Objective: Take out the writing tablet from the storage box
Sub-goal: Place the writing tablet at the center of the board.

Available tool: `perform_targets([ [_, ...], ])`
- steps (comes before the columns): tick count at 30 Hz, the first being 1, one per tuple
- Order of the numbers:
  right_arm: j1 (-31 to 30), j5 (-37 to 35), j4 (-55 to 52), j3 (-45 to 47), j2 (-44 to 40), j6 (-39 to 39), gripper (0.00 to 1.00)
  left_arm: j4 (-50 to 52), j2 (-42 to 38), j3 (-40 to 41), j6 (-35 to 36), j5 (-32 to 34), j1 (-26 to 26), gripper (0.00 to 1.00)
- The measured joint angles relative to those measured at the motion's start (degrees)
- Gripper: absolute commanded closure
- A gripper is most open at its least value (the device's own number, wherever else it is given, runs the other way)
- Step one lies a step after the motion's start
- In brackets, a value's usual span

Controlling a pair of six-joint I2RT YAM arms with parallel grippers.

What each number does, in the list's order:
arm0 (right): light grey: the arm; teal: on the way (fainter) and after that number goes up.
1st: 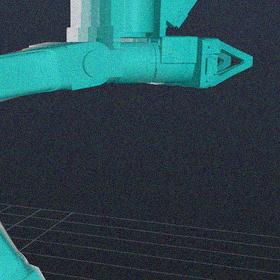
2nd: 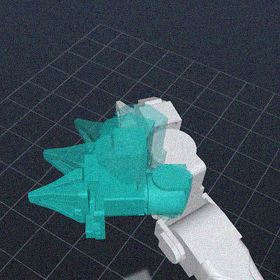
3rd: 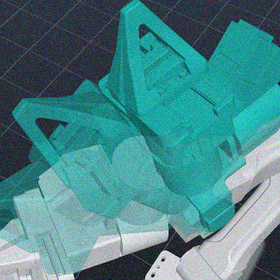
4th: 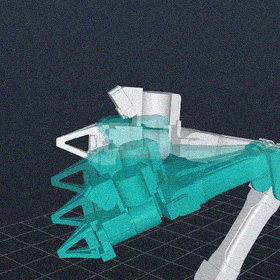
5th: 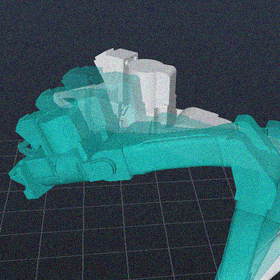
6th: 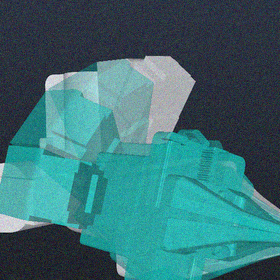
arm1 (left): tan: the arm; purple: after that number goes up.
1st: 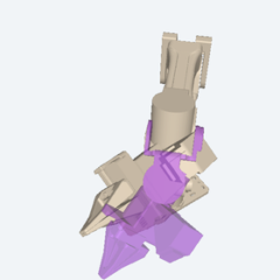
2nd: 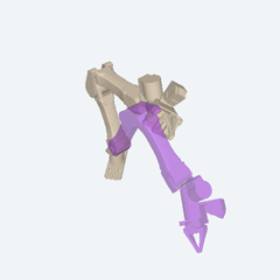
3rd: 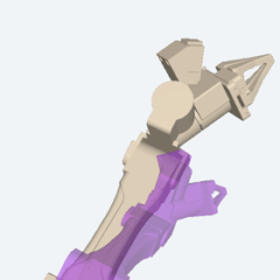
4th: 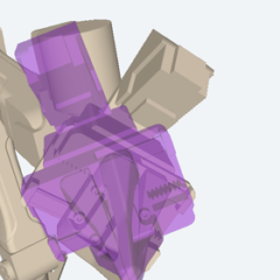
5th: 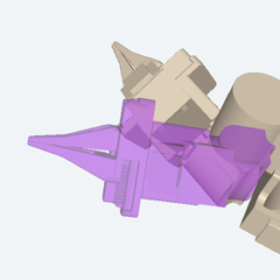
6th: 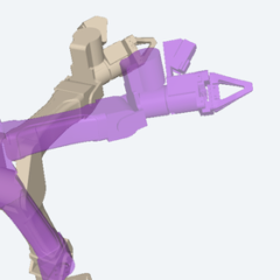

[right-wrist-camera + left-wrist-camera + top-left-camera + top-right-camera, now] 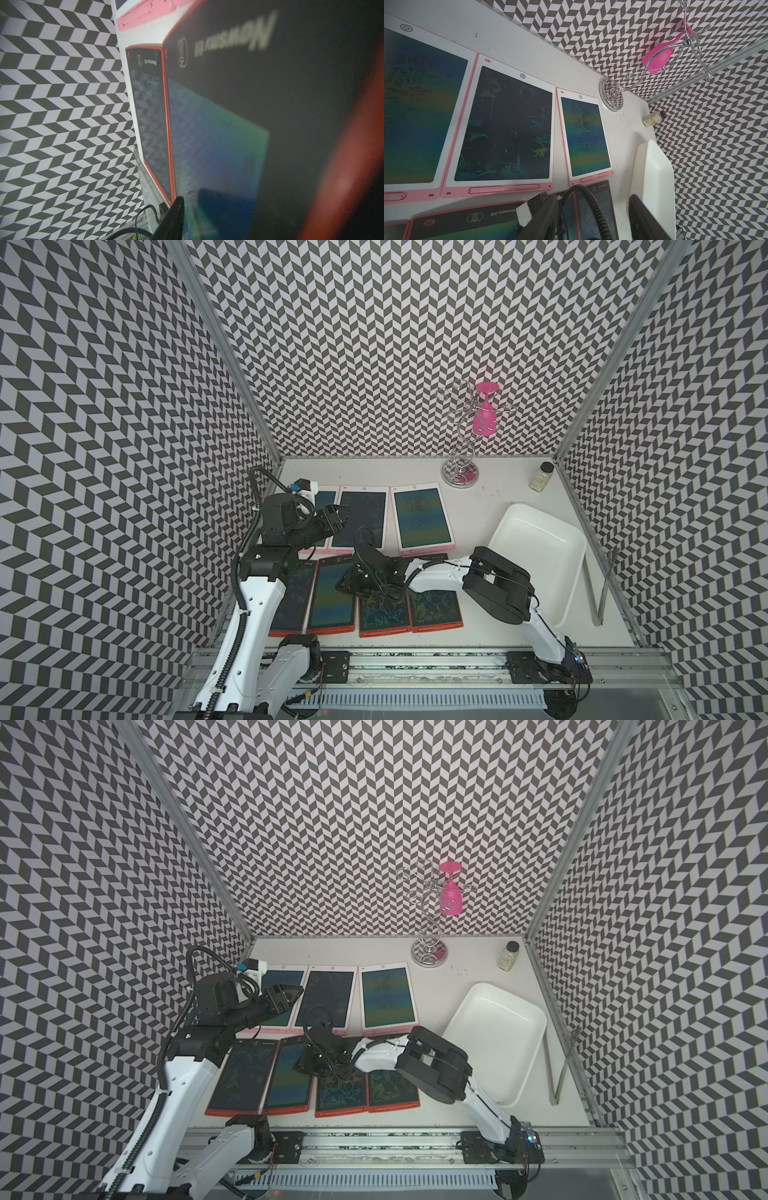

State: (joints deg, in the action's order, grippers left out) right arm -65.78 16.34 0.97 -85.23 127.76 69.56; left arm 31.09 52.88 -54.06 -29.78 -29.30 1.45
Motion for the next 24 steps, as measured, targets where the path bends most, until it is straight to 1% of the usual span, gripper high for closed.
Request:
perform_targets([
  [7,-0.48,-0.48,-10.45,-6.03,1.4,-3.06,0.6,0.02,0.0,0.11,0.37,0.11,0.0,0.44],
  [16,-0.83,-1.42,-21.92,-13.27,3.06,-7.63,0.6,-0.35,-0.04,4.22,0.37,0.35,0.0,0.44],
  [24,-0.83,-1.18,-26.49,-15.8,3.89,-10.1,0.59,-2.75,-0.87,5.84,0.39,1.2,-0.48,0.44],
])
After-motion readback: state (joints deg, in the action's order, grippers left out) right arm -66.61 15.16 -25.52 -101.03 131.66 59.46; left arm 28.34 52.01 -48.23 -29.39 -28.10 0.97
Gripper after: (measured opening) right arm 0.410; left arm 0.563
